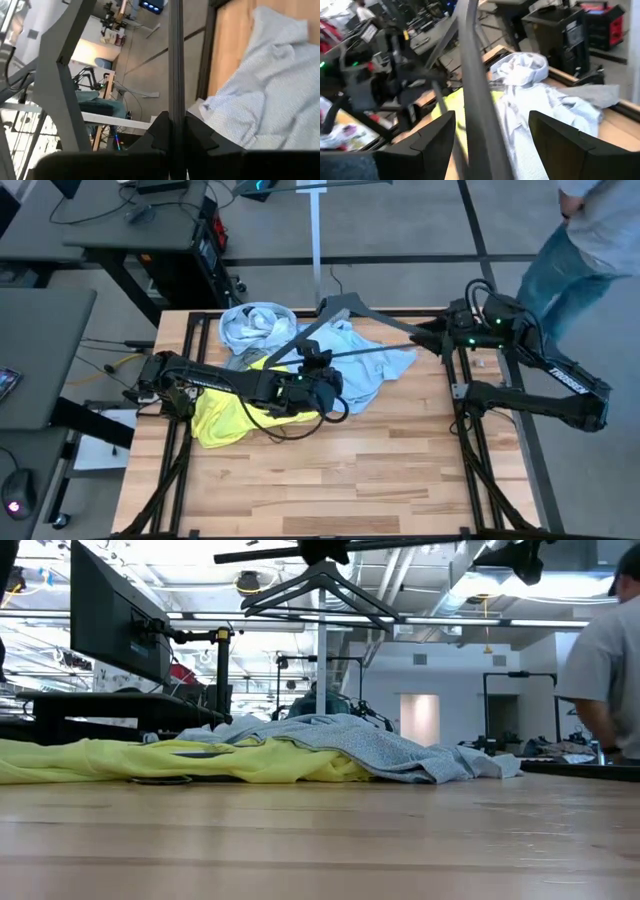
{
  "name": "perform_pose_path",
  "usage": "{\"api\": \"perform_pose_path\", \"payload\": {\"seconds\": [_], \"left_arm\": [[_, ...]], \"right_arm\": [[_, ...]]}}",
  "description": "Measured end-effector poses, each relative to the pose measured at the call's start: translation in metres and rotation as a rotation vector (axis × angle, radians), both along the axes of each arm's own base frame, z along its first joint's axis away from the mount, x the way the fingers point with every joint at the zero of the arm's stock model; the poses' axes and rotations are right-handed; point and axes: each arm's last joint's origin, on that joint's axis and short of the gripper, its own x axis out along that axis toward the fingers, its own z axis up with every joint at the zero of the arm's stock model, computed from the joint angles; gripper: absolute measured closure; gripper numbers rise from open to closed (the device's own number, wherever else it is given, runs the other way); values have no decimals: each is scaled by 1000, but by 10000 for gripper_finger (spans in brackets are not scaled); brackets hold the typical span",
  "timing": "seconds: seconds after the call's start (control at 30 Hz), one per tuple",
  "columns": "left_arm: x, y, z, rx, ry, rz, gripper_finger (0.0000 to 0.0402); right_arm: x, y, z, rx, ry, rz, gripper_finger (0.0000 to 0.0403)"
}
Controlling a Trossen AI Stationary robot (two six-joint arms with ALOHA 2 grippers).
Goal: Hang clothes
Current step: Hang the blue shirt on the black hanger
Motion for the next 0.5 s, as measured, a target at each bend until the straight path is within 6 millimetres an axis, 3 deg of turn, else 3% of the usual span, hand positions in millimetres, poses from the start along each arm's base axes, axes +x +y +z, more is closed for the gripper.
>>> {"api": "perform_pose_path", "payload": {"seconds": [0.33, 0.5], "left_arm": [[-2, 0, 10, 3, -49, -6, 392], [-2, 0, 10, 3, -48, -2, 391]], "right_arm": [[4, -4, 23, -16, -227, 48, 184], [8, -6, 22, 16, -225, 68, 184]]}}
